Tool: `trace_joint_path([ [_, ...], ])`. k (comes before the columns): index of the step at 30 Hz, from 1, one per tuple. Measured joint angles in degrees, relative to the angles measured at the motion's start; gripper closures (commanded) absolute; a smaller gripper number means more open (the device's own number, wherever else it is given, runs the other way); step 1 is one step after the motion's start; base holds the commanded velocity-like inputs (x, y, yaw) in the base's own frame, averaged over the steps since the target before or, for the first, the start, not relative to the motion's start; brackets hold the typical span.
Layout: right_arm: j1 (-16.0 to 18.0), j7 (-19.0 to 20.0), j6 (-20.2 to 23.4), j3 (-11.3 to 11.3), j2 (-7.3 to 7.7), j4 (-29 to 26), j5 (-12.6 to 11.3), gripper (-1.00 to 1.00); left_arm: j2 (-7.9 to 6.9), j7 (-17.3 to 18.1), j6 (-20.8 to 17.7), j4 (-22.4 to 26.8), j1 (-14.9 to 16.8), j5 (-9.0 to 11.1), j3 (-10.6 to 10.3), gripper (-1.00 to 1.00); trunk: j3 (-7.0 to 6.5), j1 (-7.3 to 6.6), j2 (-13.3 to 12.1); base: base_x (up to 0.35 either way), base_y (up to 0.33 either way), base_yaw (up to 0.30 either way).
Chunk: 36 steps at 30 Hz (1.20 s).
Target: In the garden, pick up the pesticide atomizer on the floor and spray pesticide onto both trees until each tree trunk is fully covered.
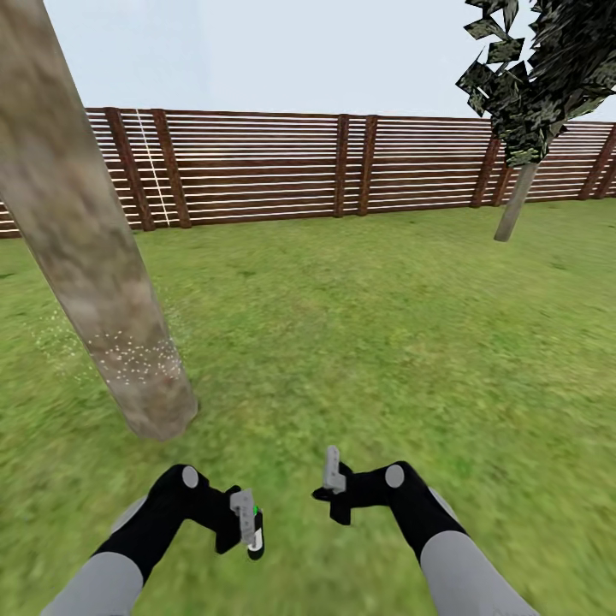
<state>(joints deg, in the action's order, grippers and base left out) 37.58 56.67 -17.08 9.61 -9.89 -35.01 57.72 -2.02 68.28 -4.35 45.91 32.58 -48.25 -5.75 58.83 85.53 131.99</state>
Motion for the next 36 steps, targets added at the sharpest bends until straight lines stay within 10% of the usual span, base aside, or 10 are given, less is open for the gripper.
trace_joint_path([
  [4,0.0,0.1,1.1,-1.8,0.00,-0.1,-8.3,1.00,0.63,-2.5,-0.1,0.0,0.0,0.0,0.0,1.00,0.00,0.00,0.0,0.000,0.000,0.000],
  [14,0.0,0.2,1.3,-1.9,0.00,0.4,-10.1,1.00,2.58,-7.4,-0.1,0.1,0.3,0.7,0.0,1.00,0.00,0.00,0.0,0.000,0.000,0.000],
  [19,0.0,0.3,3.7,-4.1,0.00,0.5,-15.8,1.00,3.66,-8.4,-0.1,0.0,0.6,0.8,0.0,1.00,0.00,0.00,0.0,0.000,0.000,0.000],
  [36,0.0,0.4,4.3,-5.7,-0.02,0.4,-16.2,1.00,6.64,-8.3,-0.1,0.1,0.8,0.3,-0.1,1.00,0.00,0.00,0.0,0.000,0.000,0.000],
])
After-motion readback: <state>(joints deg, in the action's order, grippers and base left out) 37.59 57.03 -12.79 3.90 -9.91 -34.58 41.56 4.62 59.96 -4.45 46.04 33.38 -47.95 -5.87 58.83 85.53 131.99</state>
